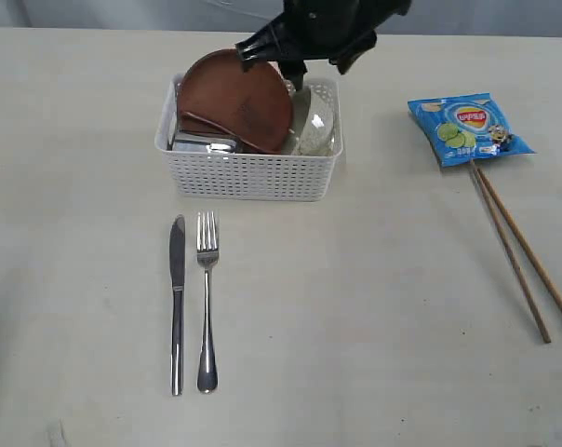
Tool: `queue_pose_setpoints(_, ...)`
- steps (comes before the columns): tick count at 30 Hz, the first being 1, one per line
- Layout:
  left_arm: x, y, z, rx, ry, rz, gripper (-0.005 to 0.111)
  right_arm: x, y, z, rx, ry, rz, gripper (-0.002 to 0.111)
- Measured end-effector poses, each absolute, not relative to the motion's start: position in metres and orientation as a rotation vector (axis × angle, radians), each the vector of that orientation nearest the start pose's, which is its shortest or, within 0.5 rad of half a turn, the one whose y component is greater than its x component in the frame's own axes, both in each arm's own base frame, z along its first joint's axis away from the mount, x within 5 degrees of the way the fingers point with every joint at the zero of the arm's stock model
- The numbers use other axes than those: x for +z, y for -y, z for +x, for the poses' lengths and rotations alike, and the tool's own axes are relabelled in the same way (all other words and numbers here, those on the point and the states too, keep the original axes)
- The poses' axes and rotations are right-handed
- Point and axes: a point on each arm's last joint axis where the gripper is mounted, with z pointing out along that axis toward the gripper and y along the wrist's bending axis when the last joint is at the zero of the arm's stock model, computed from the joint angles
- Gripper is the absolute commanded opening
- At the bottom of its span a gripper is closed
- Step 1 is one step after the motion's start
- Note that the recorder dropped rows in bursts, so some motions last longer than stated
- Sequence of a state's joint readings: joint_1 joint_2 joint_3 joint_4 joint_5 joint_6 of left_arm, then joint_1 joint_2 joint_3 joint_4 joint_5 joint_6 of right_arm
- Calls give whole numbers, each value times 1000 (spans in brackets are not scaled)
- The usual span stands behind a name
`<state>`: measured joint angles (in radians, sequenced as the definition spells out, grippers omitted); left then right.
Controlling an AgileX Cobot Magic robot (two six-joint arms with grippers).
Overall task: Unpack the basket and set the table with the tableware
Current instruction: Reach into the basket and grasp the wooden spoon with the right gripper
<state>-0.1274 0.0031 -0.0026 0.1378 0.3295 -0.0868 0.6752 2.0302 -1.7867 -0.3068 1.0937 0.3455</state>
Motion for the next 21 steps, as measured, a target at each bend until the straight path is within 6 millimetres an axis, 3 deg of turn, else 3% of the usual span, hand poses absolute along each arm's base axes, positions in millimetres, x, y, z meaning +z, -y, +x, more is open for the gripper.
queue_pose_setpoints(4,184,3,54,-19,-1806,123,0,257,-290,347,-23,-2515,-823,45)
queue_pose_setpoints(8,184,3,54,-19,-1806,123,0,237,-316,345,-8,-2417,-958,37)
queue_pose_setpoints(14,184,3,54,-19,-1806,123,0,195,-329,354,-31,-2378,-1070,37)
queue_pose_setpoints(21,184,3,54,-19,-1806,123,0,177,-340,358,-29,-2290,-1160,37)
